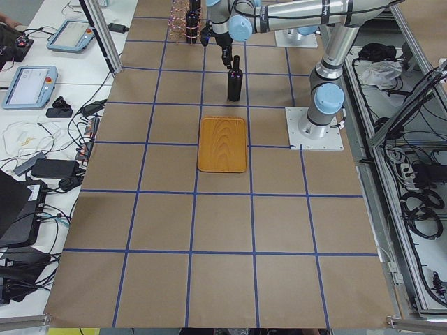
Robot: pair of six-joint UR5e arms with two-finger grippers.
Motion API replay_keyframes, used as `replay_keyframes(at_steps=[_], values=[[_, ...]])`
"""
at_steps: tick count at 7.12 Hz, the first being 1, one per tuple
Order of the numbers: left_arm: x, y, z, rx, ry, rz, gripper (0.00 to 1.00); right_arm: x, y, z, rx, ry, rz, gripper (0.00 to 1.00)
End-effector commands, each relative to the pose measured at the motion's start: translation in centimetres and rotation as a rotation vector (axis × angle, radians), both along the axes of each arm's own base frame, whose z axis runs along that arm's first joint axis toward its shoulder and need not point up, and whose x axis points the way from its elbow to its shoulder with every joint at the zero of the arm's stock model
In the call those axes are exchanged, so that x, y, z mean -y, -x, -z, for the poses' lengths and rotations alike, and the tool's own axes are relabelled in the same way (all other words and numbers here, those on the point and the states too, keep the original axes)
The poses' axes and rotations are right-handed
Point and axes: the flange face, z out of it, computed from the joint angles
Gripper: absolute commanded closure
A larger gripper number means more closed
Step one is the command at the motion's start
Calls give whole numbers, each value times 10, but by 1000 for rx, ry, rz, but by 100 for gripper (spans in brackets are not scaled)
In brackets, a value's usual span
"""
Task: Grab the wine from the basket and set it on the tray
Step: 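Lower the left gripper and close it around the bottle neck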
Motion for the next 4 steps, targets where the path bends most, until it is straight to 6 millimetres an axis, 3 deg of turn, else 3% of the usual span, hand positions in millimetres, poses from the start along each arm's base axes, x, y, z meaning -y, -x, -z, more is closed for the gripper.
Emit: replay_keyframes(at_steps=[1,2,4], values=[[-2,0,-3,-3,-2,-9,57,0,-1,-3,0,-12,4,0],[-4,-1,-5,0,-1,-6,56,1,-1,-1,3,-12,-1,0],[-5,-2,-3,8,-14,-4,16,1,-1,1,2,-12,-7,0]])
